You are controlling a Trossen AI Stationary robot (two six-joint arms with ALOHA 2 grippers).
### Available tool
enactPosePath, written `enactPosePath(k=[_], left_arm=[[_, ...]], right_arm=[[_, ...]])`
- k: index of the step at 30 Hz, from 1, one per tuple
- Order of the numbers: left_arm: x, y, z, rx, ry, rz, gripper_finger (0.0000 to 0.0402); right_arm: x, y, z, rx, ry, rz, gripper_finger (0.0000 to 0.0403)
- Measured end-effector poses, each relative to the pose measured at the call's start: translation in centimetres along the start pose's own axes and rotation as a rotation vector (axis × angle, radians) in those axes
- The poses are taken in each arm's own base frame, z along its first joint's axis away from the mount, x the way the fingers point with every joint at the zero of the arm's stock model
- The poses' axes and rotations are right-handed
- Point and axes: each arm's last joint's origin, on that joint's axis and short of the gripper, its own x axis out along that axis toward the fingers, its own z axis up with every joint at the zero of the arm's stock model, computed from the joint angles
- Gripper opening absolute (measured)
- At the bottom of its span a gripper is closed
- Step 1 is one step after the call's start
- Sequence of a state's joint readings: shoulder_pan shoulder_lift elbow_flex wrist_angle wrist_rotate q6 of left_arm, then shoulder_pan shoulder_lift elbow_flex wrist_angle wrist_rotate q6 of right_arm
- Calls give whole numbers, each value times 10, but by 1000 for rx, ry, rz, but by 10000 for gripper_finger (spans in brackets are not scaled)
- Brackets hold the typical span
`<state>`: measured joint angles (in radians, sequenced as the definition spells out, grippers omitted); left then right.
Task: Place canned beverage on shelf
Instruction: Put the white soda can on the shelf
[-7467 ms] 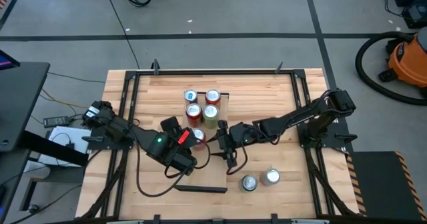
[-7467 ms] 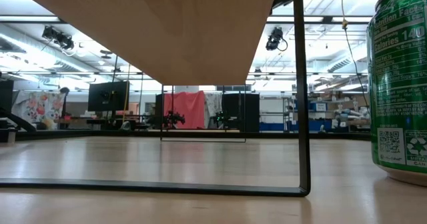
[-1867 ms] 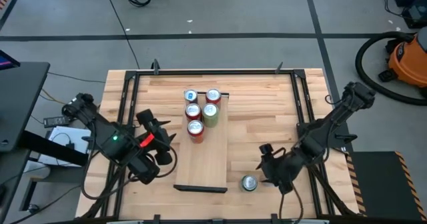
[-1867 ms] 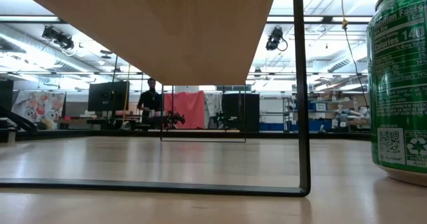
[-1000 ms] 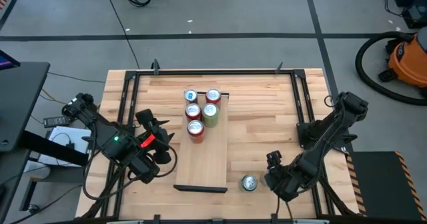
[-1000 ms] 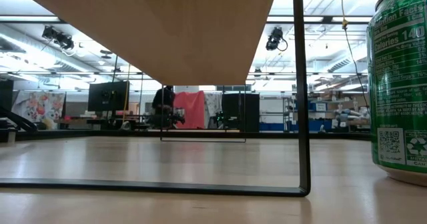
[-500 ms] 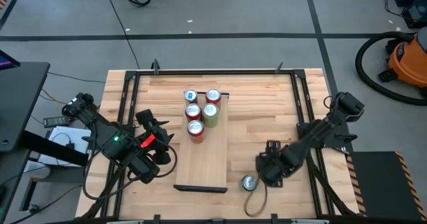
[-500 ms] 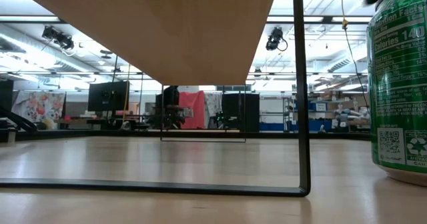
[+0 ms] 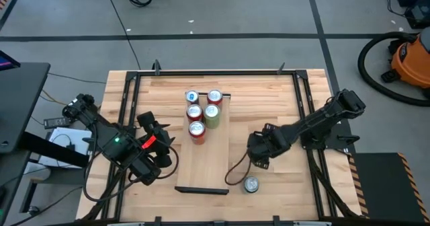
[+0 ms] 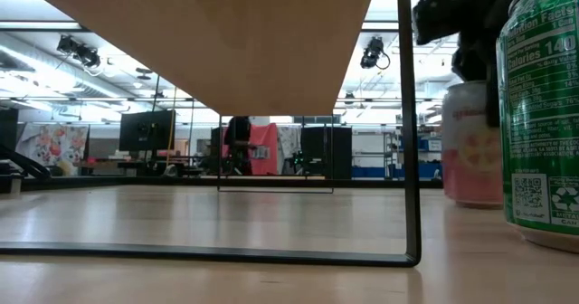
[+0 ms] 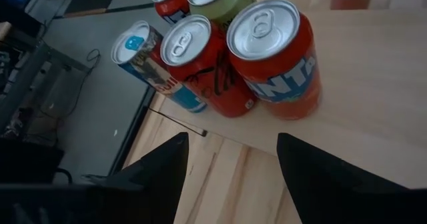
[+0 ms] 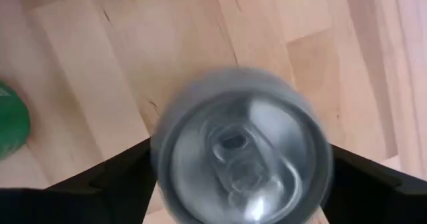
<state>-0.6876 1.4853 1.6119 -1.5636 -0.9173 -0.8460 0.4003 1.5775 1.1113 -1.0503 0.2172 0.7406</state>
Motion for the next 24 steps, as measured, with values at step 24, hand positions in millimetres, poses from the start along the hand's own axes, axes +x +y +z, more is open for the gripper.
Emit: enactPosePath(k=[24], left_arm=[[0,-1,-1,0,24,-23,240]], right_arm=[[-26,-28,2,-901,-14,109,378]])
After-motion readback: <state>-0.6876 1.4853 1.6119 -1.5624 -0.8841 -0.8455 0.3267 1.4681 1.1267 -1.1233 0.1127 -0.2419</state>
